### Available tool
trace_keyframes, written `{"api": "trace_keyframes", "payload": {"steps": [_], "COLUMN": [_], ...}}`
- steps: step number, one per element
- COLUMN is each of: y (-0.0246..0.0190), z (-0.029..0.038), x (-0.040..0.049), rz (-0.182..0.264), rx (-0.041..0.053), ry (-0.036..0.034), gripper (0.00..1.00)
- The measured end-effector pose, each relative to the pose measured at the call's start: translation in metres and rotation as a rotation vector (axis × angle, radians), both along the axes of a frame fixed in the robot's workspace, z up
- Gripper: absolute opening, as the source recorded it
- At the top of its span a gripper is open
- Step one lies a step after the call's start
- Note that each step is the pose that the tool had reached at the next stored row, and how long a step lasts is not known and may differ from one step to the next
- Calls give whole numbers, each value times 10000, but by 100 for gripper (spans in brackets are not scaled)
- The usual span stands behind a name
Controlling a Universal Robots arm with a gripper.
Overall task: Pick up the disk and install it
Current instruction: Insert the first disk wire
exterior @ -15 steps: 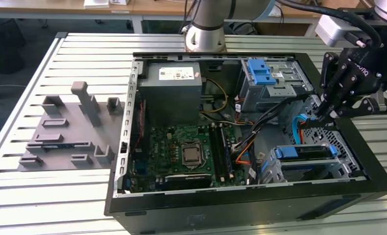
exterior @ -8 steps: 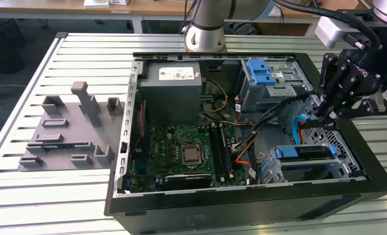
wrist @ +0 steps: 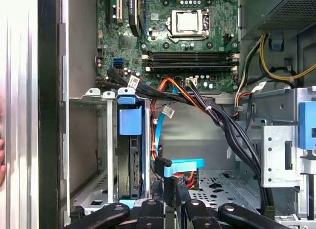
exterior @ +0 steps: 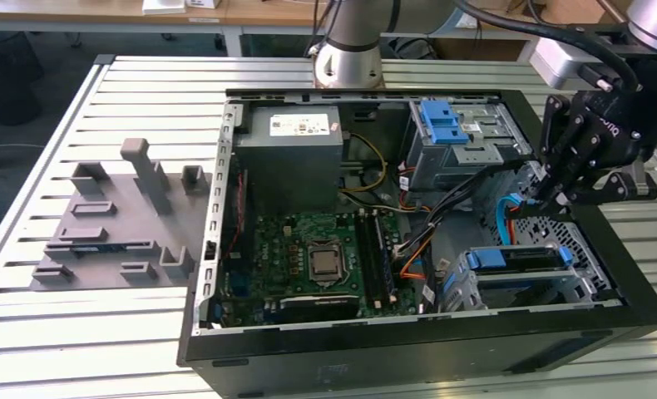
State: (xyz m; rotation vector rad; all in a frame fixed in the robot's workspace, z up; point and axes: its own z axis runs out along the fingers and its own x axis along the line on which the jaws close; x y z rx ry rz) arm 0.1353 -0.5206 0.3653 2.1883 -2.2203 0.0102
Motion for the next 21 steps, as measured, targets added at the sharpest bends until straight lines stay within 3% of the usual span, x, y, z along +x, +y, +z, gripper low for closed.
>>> {"api": "trace_keyframes", "payload": {"steps": [21], "y": [11], "z": [-70], "x": [0], "rz": [-2], "rx": [-1], "ry": [0], "gripper": [25]}}
